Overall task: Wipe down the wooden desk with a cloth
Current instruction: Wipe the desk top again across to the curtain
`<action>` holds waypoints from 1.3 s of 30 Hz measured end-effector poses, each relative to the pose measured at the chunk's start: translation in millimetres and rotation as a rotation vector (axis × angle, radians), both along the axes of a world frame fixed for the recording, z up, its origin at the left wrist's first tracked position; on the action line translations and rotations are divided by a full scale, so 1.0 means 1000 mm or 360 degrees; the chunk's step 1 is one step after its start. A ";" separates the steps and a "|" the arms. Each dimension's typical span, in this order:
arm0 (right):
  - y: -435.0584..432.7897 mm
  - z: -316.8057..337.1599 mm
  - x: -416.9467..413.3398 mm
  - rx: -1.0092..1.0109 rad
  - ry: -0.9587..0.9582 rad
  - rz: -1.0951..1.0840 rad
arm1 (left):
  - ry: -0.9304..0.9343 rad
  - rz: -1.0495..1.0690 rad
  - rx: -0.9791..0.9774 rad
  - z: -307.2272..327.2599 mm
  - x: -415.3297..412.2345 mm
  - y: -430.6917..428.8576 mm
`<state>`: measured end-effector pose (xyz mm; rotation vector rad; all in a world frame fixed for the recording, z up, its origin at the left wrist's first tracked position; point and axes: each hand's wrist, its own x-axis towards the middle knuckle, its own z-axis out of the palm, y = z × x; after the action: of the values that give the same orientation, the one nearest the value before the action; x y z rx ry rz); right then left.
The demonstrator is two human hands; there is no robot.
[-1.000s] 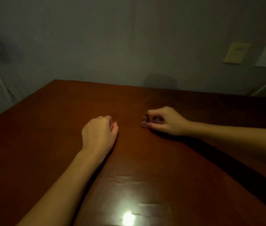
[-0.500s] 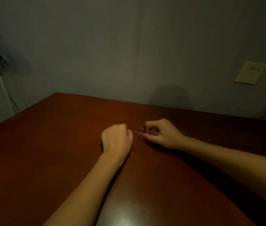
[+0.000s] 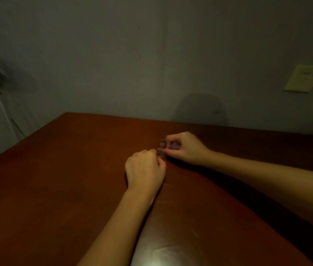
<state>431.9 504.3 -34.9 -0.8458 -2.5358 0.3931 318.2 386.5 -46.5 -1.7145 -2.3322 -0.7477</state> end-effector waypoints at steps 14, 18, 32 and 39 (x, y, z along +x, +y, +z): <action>0.017 -0.002 -0.007 -0.0043 -0.0015 -0.0015 | -0.0007 0.0018 0.0021 0.000 0.001 0.004; 0.061 0.001 0.051 -0.0189 0.0082 -0.0170 | 0.0024 -0.0001 0.0010 -0.002 0.001 0.005; 0.049 -0.002 -0.029 -0.0066 0.0022 0.0038 | 0.0006 0.0033 -0.0013 0.000 0.000 0.005; 0.142 0.000 0.044 0.0022 -0.0049 -0.0582 | 0.0039 -0.0006 -0.0021 0.001 0.002 0.005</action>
<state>476.1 646.7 -34.7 -1.2876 -2.3387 0.2450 320.0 391.3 -45.2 -1.7238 -2.3238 -0.7097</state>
